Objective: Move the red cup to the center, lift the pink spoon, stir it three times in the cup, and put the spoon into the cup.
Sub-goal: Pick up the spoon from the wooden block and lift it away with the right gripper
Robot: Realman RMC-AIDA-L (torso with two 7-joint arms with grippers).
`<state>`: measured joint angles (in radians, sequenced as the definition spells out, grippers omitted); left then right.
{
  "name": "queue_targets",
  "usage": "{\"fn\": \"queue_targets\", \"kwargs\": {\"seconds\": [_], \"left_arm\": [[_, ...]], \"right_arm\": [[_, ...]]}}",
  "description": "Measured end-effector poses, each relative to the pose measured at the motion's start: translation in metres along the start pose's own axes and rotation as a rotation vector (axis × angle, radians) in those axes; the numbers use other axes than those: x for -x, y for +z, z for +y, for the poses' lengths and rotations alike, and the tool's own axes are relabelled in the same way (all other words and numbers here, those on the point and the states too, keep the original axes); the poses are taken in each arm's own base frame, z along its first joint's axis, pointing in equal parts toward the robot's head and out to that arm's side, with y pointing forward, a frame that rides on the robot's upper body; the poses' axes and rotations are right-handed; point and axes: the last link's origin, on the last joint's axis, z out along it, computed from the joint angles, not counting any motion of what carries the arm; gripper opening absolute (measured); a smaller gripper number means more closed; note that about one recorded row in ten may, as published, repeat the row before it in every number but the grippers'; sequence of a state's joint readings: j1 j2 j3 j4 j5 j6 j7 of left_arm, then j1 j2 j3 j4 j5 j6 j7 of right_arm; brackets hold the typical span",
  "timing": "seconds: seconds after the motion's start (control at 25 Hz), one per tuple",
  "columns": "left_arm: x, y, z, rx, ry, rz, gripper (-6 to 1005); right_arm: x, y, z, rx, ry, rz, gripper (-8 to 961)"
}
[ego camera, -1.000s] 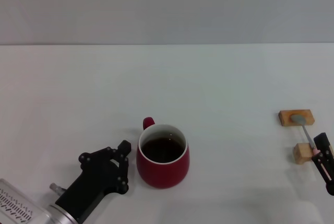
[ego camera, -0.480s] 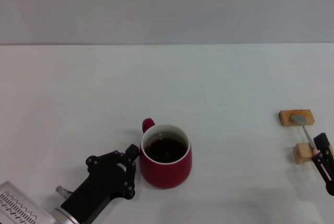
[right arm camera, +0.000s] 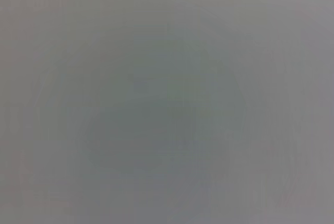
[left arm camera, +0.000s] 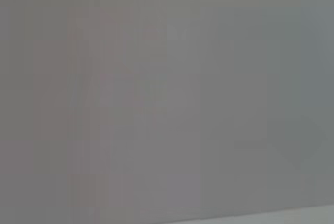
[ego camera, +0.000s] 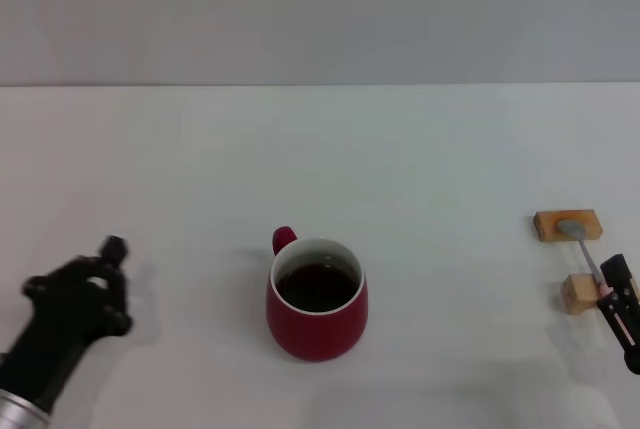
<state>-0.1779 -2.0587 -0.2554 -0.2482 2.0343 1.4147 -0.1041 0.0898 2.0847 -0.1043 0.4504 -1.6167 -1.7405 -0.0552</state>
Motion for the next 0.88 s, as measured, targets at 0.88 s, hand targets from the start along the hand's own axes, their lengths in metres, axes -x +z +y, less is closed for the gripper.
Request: {"fn": "queue_targets", "kwargs": {"seconds": [0.88], "left_arm": [[-0.010,-0.029,-0.054,-0.248,-0.003,0.064,262]], "right_arm": [[0.001,-0.005,0.000,-0.014,-0.006,-0.002,822]]}}
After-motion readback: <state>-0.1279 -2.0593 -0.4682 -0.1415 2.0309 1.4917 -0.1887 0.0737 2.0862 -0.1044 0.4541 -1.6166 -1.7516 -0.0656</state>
